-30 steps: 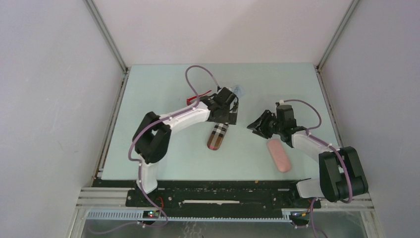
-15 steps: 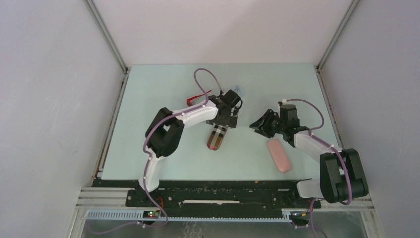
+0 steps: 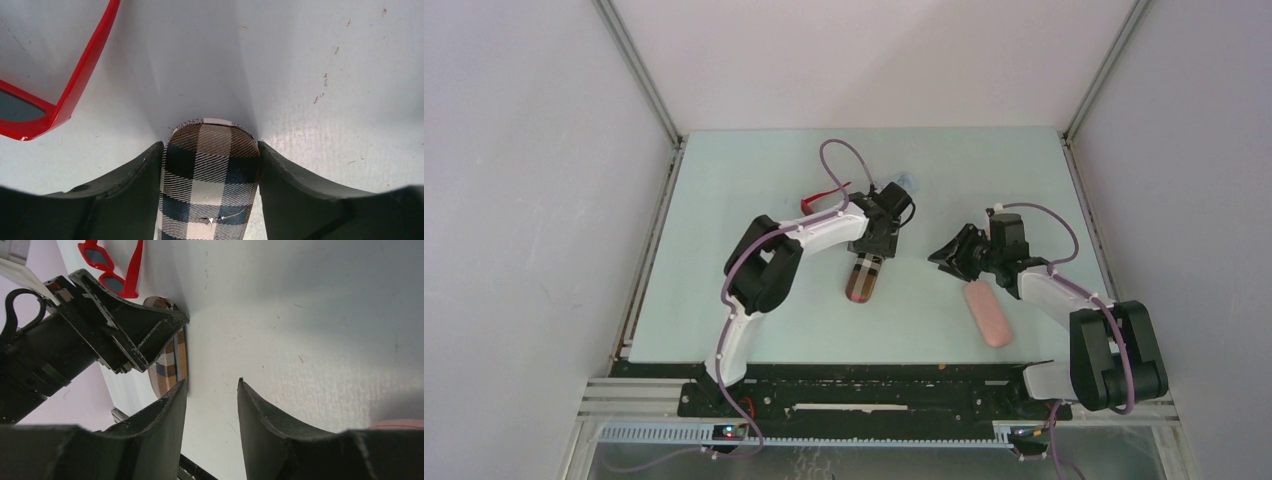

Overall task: Organize the sunglasses
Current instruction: Close the sunglasses case at the center of the board, then move the sunglasses case at the center of the board.

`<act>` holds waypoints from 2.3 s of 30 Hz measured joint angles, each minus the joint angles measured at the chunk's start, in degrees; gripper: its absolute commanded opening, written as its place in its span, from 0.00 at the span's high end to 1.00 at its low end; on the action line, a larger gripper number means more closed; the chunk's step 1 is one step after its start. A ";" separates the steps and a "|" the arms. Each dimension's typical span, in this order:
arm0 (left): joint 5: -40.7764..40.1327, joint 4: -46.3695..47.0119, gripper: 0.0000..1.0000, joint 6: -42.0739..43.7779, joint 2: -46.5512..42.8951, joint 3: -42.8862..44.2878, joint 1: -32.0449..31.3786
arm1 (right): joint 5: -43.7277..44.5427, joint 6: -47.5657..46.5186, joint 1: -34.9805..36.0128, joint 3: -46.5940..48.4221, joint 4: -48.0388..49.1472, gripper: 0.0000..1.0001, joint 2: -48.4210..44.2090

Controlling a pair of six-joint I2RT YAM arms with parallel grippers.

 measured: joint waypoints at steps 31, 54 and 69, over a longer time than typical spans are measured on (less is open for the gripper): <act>1.90 7.54 0.04 -2.75 -39.95 -24.92 1.99 | 10.73 5.11 18.64 1.20 -6.47 0.13 -1.40; 4.33 10.36 0.05 -8.15 -58.99 -48.15 10.08 | 24.57 12.52 31.63 36.94 -27.56 0.16 30.67; 4.55 10.75 0.06 -8.15 -59.04 -48.57 10.14 | 27.65 12.17 33.22 40.61 -31.10 0.63 32.11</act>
